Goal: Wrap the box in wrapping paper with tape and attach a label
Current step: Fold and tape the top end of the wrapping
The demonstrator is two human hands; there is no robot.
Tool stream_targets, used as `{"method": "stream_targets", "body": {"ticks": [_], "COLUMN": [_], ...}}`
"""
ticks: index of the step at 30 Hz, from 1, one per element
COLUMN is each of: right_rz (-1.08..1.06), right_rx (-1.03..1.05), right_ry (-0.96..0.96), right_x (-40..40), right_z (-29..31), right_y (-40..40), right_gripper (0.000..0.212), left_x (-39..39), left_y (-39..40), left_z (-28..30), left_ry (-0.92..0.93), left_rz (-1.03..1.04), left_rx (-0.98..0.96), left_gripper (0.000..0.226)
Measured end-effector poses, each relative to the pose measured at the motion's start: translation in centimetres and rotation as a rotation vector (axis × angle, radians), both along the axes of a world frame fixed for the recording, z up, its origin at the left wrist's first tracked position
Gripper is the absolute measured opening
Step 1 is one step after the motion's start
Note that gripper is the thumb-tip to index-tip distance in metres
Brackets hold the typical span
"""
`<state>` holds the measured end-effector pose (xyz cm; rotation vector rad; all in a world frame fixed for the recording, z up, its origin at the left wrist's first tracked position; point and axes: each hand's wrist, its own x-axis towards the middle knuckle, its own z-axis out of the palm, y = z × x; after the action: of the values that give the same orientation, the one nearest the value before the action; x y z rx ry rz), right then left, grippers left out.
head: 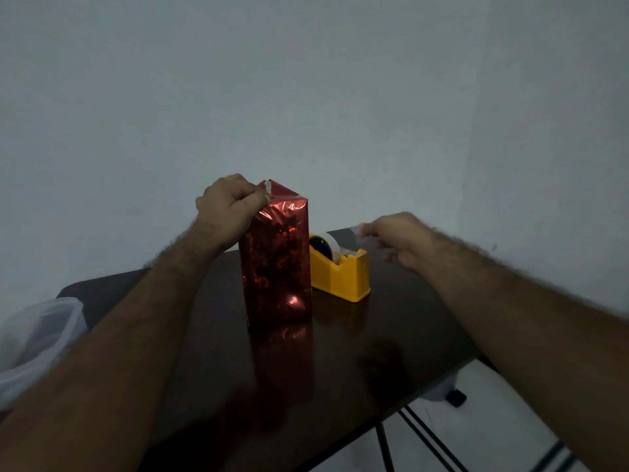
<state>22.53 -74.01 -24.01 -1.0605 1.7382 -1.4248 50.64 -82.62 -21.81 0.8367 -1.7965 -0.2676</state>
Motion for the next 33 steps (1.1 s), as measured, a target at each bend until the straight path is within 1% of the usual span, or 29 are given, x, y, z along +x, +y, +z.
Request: {"method": "stream_targets", "body": {"ticks": [3, 7, 11, 16, 21, 23, 28, 33], "right_rz": [0.15, 0.344, 0.355, 0.404, 0.426, 0.447, 0.486, 0.53], "right_rx": [-0.07, -0.089, -0.147, -0.143, -0.148, -0.136, -0.041, 0.079], "right_ry": [0.004, 0.006, 0.103, 0.263, 0.442, 0.506, 0.552, 0.573], "right_x": [0.9, 2.2, 3.7, 6.1, 7.5, 7.7, 7.7, 8.1], "right_z": [3.3, 6.9, 8.7, 9.6, 10.4, 10.8, 11.1, 10.4], "right_y": [0.1, 0.1, -1.0, -2.6, -4.0, -4.4, -4.9, -5.0], "right_gripper": [0.022, 0.019, 0.016, 0.007, 0.009, 0.014, 0.019, 0.018], "left_x": [0.1, 0.1, 0.4, 0.5, 0.6, 0.6, 0.5, 0.5], "left_y": [0.0, 0.4, 0.5, 0.6, 0.5, 0.6, 0.8, 0.8], "left_z": [-0.4, -0.2, 0.1, 0.1, 0.2, 0.2, 0.3, 0.2], "left_ry": [-0.021, -0.037, -0.059, -0.068, -0.078, -0.09, -0.075, -0.074], "left_rz": [0.005, 0.001, 0.0, -0.001, 0.009, 0.018, 0.023, 0.024], "left_rx": [-0.015, -0.058, -0.068, -0.077, -0.054, -0.053, -0.041, -0.035], "left_gripper": [0.027, 0.035, 0.025, 0.026, 0.027, 0.026, 0.027, 0.023]}}
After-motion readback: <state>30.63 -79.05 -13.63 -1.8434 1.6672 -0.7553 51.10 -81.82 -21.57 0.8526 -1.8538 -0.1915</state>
